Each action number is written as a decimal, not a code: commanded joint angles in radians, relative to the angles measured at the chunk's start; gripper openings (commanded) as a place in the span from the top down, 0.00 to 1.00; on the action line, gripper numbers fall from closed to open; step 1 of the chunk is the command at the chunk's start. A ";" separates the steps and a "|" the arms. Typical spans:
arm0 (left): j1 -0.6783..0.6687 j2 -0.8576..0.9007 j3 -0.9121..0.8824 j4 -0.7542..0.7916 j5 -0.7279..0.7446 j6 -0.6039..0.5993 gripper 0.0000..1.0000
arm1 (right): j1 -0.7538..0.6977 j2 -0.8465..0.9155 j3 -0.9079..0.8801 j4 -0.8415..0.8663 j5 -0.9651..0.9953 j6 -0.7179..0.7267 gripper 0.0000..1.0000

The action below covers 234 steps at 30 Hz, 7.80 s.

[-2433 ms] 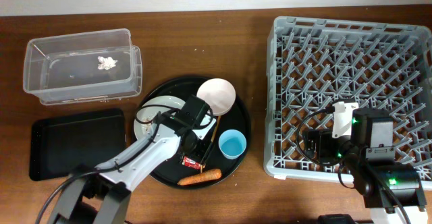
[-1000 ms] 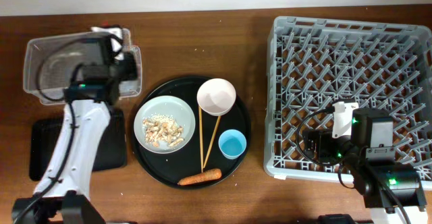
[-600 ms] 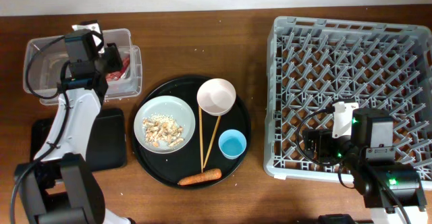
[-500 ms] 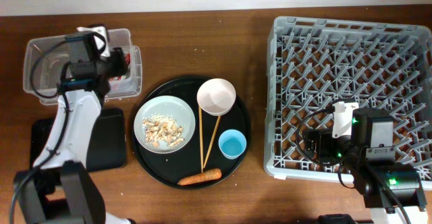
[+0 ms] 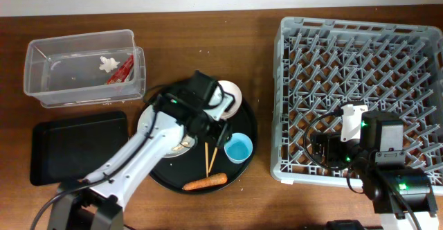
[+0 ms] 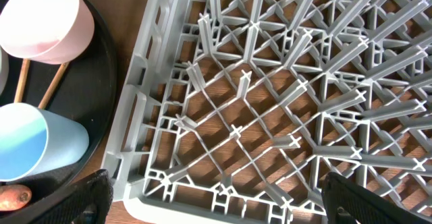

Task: Sort waste into correct bins and load items into the dishwasher rack
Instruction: 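Grasp the light-blue cup with the left gripper and lift it, then hand the blue cup from the left gripper to the right gripper, then place the blue cup in the dish rack with the right gripper, then grasp the pink bowl with the right gripper and place it in the rack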

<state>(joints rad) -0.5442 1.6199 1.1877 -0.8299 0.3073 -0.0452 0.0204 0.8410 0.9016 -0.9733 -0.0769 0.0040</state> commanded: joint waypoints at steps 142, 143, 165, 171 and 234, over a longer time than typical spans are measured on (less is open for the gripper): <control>0.434 -0.095 -0.021 0.028 -0.226 -0.054 0.22 | -0.785 0.663 0.360 -0.159 -0.221 0.064 0.14; 0.434 -0.095 -0.021 0.028 -0.226 -0.054 0.22 | -0.785 0.663 0.360 -0.157 -0.257 0.061 0.14; 0.434 -0.095 -0.021 0.024 -0.226 -0.054 0.13 | 0.419 0.883 0.361 0.549 -0.041 0.101 0.34; 0.434 -0.095 -0.021 0.024 -0.226 -0.054 0.13 | 0.418 1.031 0.361 0.600 0.003 0.196 0.41; 0.434 -0.095 -0.021 0.028 -0.226 -0.054 0.13 | -0.258 1.044 0.390 0.883 1.199 -0.325 0.96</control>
<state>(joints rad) -0.1154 1.5425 1.1629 -0.8036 0.0849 -0.1116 -0.2306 1.8633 1.2789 -0.1040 1.1358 -0.3260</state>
